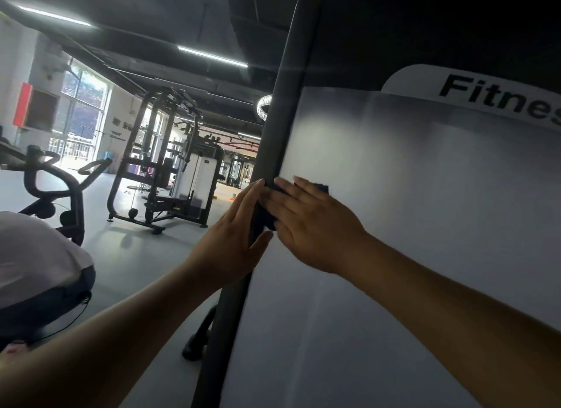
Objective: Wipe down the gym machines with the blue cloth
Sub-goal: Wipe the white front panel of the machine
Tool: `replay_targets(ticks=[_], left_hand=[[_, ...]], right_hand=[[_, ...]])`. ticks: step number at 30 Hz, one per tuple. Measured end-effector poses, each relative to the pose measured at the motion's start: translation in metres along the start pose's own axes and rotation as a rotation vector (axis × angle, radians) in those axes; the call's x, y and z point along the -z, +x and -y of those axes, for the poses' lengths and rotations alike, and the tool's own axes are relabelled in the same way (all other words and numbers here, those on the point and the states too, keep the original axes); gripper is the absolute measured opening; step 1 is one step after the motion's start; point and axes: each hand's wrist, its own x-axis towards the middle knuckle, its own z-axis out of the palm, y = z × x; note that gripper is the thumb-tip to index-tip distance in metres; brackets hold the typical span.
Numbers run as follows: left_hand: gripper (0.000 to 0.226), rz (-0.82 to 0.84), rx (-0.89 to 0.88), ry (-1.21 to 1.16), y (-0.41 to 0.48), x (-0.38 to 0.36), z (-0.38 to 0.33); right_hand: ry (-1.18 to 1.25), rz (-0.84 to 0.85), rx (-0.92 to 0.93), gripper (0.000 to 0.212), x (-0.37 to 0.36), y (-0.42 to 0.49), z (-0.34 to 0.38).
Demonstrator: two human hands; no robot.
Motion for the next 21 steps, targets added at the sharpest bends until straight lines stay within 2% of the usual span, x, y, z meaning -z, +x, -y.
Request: replay_targets(ticks=[3,5,7,9,12,16,21], left_hand=[[0.097,-0.069,0.007,-0.009,0.005,-0.002,-0.007],[0.095,-0.104,0.002,-0.038,0.007,-0.007,-0.013],[0.094,-0.091,-0.013,-0.037,0.007,-0.015,-0.02],[0.09,-0.052,-0.025,-0.025,0.007,-0.022,-0.028],[0.08,-0.015,-0.048,0.059,0.007,-0.026,-0.03],[0.066,-0.002,0.037,0.104,0.007,-0.027,-0.047],[0.072,-0.082,0.062,0.171,0.034,-0.041,-0.085]], right_hand=[[0.17,0.011,-0.158,0.054,-0.002,0.009,0.007],[0.261,0.006,-0.16,0.047,0.001,0.008,0.006],[0.208,-0.026,-0.099,0.039,0.006,0.001,-0.004],[0.057,-0.022,-0.049,0.05,0.012,-0.013,-0.017],[-0.062,-0.044,-0.092,0.07,0.017,-0.051,-0.035],[-0.028,-0.144,-0.14,0.068,0.016,-0.101,-0.062],[-0.018,-0.136,-0.152,0.075,0.008,-0.111,-0.064]])
